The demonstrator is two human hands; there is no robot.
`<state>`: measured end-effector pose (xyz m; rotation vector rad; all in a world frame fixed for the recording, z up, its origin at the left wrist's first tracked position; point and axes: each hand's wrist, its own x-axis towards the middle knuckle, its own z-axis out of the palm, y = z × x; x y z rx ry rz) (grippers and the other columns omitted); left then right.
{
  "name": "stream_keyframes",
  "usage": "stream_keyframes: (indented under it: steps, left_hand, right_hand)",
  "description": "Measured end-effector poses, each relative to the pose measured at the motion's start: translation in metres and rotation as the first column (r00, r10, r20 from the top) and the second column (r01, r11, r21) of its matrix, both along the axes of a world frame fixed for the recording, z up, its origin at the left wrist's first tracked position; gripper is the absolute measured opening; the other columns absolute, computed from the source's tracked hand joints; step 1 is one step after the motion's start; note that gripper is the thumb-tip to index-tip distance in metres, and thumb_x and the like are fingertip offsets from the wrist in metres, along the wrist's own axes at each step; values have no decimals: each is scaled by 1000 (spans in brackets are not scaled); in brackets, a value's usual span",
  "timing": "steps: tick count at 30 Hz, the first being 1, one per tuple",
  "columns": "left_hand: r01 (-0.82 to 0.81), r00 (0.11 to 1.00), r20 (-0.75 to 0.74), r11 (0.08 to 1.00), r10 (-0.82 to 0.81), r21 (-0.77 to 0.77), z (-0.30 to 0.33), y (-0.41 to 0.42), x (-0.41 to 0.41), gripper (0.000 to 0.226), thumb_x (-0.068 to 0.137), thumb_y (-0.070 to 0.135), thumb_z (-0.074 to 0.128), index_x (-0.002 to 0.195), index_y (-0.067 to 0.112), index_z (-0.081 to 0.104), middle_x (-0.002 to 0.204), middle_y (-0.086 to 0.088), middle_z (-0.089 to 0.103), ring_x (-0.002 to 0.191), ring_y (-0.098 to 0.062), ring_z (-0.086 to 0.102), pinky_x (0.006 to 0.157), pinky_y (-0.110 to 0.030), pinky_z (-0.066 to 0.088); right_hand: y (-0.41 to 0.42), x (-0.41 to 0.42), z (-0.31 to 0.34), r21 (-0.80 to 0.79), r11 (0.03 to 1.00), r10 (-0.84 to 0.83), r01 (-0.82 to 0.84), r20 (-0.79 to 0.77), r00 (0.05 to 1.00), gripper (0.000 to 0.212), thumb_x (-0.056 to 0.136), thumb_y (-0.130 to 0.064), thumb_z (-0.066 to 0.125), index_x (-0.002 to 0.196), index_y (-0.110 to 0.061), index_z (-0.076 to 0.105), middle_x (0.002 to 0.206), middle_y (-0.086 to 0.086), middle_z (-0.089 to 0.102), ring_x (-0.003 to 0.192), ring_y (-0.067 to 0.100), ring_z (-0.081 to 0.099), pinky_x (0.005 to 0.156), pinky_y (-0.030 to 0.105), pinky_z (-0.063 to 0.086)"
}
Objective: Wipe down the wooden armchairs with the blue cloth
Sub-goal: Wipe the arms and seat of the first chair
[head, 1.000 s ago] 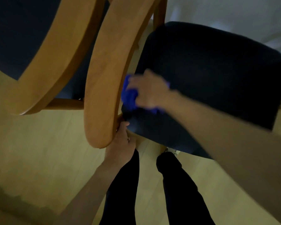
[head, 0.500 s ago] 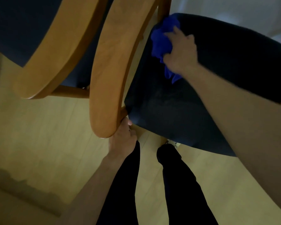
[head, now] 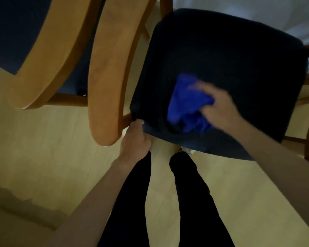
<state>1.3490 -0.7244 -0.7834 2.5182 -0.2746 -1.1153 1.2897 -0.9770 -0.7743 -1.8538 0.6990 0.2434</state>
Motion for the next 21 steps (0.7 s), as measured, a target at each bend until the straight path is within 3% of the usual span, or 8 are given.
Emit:
stream_keyframes:
  steps: [2,4,7,9,12,15,18,21]
  left_hand:
    - [-8,999,33,1000,8,-1,-2,-12,3,40,91,18,52,130,18,43,124,-7,49,107,-23,53,84,-32,42]
    - [-37,997,67,999,37,6,-3,-17,7,36,92,14,49,128,16,44,119,-9,52,104,-25,54,84,-34,43]
    - [-100,993,53,995,101,-30,-5,-16,8,35,92,3,43,126,12,46,122,-11,56,114,-26,54,95,-38,44]
    - [-119,991,55,992,121,-51,-5,-13,5,39,91,-2,44,127,12,45,126,-10,56,117,-25,53,96,-36,43]
    - [-116,992,42,993,117,-25,-2,-11,1,46,88,-5,46,128,16,44,126,-5,55,105,-14,54,88,-32,43]
    - [-95,995,35,995,95,-10,-2,-10,0,46,90,-3,45,131,17,42,126,-3,53,96,-3,45,77,-19,35]
    - [-57,998,5,998,57,-6,-3,-15,2,48,90,2,51,134,19,40,131,-4,48,102,-5,42,78,-16,33]
    - [-65,998,0,998,65,8,-4,-29,1,48,90,13,57,134,18,39,134,-10,47,113,-19,47,91,-31,40]
  right_hand:
    - [-39,8,-5,-187,941,-288,283,-1,958,55,83,-10,58,135,-26,54,140,-3,53,126,13,51,110,22,36]
    - [-64,14,-12,-371,871,-376,323,-77,924,62,81,-20,55,143,-22,45,146,3,47,129,23,48,112,36,35]
    - [-33,15,-21,-539,840,-264,51,-325,908,73,79,-20,57,148,-28,36,158,3,28,130,35,41,107,40,37]
    - [19,7,-20,-546,819,-45,-178,-370,928,81,75,-22,61,150,-31,31,161,1,20,126,34,41,101,39,38]
    - [106,-23,-9,-407,819,269,-404,-349,898,82,74,-25,62,149,-36,31,161,-7,17,113,31,40,94,42,38]
    - [141,-50,-9,-197,880,379,-432,-259,889,73,76,-21,58,144,-40,41,159,-12,25,110,25,40,96,43,38]
    - [110,-63,-6,126,969,219,-211,-57,974,65,70,-14,53,129,-41,57,144,-14,47,121,15,47,108,32,35]
    - [54,-81,8,273,948,-144,161,-83,986,58,68,-14,52,101,-60,62,112,-28,56,113,5,51,104,16,34]
